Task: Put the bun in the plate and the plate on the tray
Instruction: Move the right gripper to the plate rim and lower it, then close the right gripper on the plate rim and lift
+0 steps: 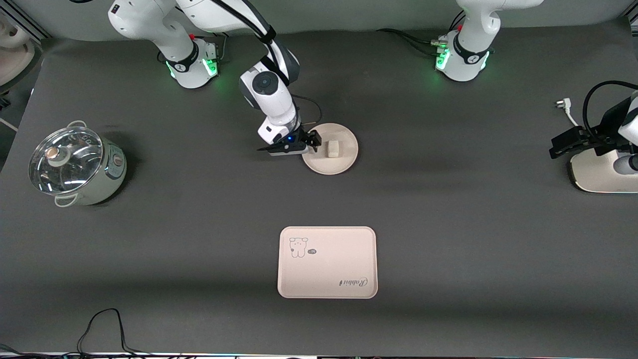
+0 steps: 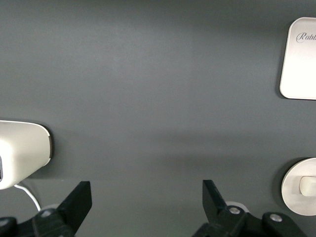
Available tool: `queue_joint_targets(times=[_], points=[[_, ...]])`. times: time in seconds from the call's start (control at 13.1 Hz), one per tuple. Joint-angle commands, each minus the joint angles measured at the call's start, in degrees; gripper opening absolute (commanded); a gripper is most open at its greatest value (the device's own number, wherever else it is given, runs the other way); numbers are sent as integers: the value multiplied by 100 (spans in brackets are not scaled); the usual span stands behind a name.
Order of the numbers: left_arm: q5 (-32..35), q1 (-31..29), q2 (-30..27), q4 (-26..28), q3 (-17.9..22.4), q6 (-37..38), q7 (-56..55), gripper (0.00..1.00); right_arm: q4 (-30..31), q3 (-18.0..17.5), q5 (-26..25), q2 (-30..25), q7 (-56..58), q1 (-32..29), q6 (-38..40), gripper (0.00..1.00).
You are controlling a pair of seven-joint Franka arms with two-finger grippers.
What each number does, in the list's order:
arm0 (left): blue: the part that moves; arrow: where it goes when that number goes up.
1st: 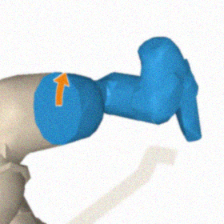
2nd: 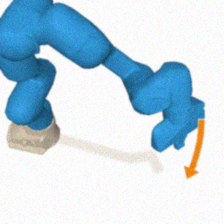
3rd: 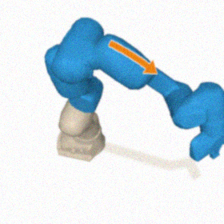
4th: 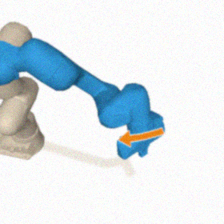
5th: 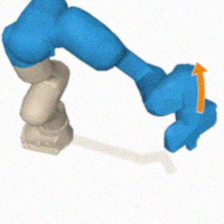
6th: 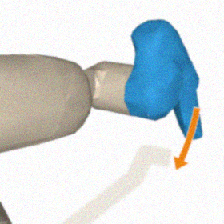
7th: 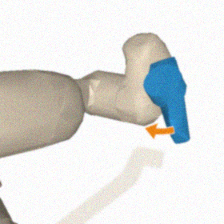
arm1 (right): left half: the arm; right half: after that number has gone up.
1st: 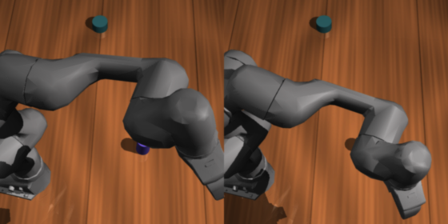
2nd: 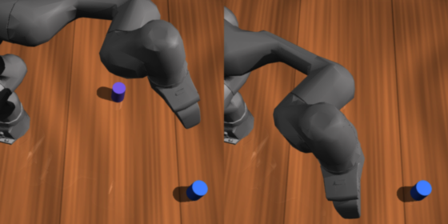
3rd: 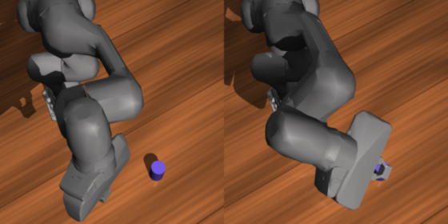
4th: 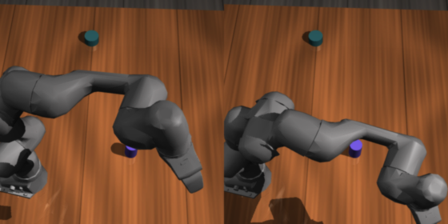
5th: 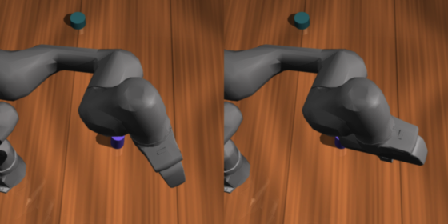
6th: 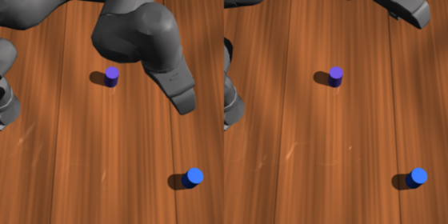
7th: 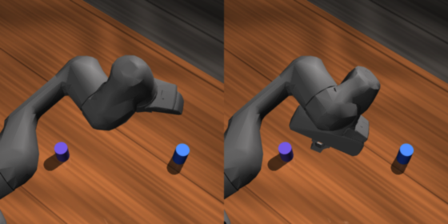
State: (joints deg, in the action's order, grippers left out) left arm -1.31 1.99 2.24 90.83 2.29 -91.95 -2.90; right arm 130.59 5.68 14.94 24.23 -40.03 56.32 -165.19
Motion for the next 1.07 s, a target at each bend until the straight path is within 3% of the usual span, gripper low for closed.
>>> queue_joint_targets(times=[0.0,0.23,0.3,0.53,0.76,0.91,0.99], points=[[-45,82,-22,-127,-8,-15,87,100,-7,30,167,64,12,81,-92,100],[-62,56,4,-127,-9,-7,87,100,-7,21,167,64,-67,81,-66,100],[-62,56,22,-127,-9,2,87,100,-7,21,167,64,-67,81,-49,96],[-62,56,22,-127,-9,2,87,100,-7,21,167,64,-67,81,-13,57],[-62,56,22,-127,-9,-7,87,100,-16,21,167,64,-67,81,-13,24],[-62,56,22,-127,-9,-7,87,100,-16,21,167,55,-58,72,-5,9],[-62,65,22,-127,-9,-15,87,100,-16,21,167,55,-58,81,-5,8]])
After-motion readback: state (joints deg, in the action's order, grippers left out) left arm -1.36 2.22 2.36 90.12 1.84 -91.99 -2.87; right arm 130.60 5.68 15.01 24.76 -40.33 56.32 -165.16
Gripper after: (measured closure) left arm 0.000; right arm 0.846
